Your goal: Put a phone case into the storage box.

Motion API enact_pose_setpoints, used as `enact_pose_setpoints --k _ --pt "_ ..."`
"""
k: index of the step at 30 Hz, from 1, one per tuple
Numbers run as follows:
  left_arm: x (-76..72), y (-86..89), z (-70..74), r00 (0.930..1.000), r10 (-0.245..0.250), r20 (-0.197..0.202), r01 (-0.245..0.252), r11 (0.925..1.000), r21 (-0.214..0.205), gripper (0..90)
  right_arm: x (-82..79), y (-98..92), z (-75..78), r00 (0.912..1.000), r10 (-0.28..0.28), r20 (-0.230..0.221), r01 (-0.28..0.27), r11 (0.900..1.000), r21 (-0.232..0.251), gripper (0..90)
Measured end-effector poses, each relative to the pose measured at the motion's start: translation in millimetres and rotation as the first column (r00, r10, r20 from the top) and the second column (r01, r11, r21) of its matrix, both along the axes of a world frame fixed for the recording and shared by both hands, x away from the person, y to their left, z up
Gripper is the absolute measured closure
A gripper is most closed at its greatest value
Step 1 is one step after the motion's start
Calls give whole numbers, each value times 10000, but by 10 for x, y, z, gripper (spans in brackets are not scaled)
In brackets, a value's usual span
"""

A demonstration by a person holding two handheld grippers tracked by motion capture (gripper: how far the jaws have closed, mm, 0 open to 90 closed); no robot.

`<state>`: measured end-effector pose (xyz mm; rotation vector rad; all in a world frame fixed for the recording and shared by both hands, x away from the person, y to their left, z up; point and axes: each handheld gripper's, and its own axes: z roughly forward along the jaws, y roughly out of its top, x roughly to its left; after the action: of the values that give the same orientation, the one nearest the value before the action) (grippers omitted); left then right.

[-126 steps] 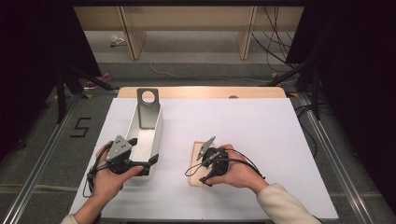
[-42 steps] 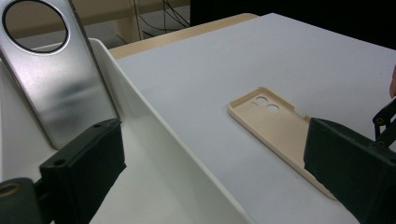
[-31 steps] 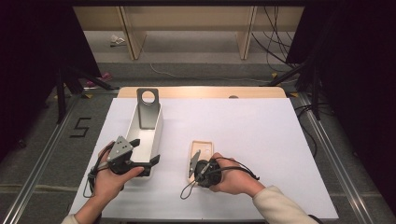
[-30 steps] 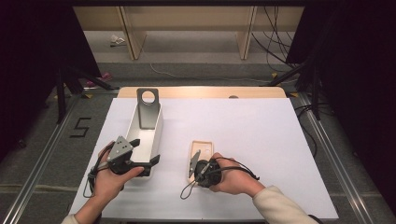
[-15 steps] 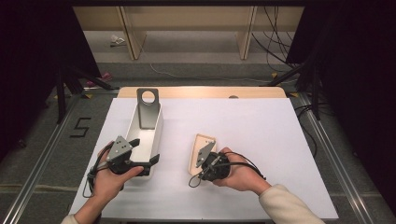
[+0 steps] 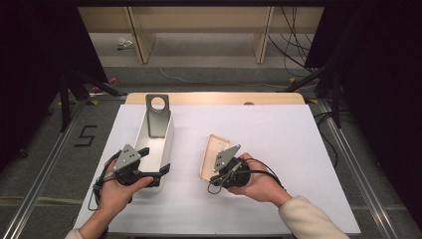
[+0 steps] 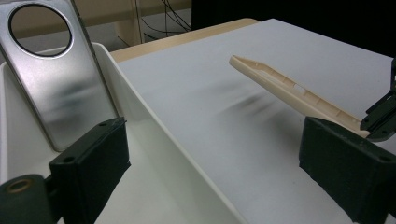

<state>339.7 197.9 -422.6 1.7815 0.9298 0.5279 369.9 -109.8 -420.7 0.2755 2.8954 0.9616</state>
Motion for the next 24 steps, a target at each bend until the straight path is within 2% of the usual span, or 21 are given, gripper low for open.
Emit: enact_pose_setpoints --k 9,10,17,24 --pt "51 -73 137 10000 -40 -22 40 10000 -64 111 -3 -2 25 9998 -153 130 148 9993 356 876" --pt "79 -108 162 9998 -131 -149 131 9999 -1 114 -4 -1 27 9997 -186 137 181 9991 381 876" --pt "206 -279 268 9981 -523 -313 529 9984 209 144 -5 4 34 9996 -225 174 217 9987 460 877" --pt "393 -566 418 9928 -1004 -658 1053 9915 767 159 -14 15 44 9994 -254 223 241 9983 539 876"
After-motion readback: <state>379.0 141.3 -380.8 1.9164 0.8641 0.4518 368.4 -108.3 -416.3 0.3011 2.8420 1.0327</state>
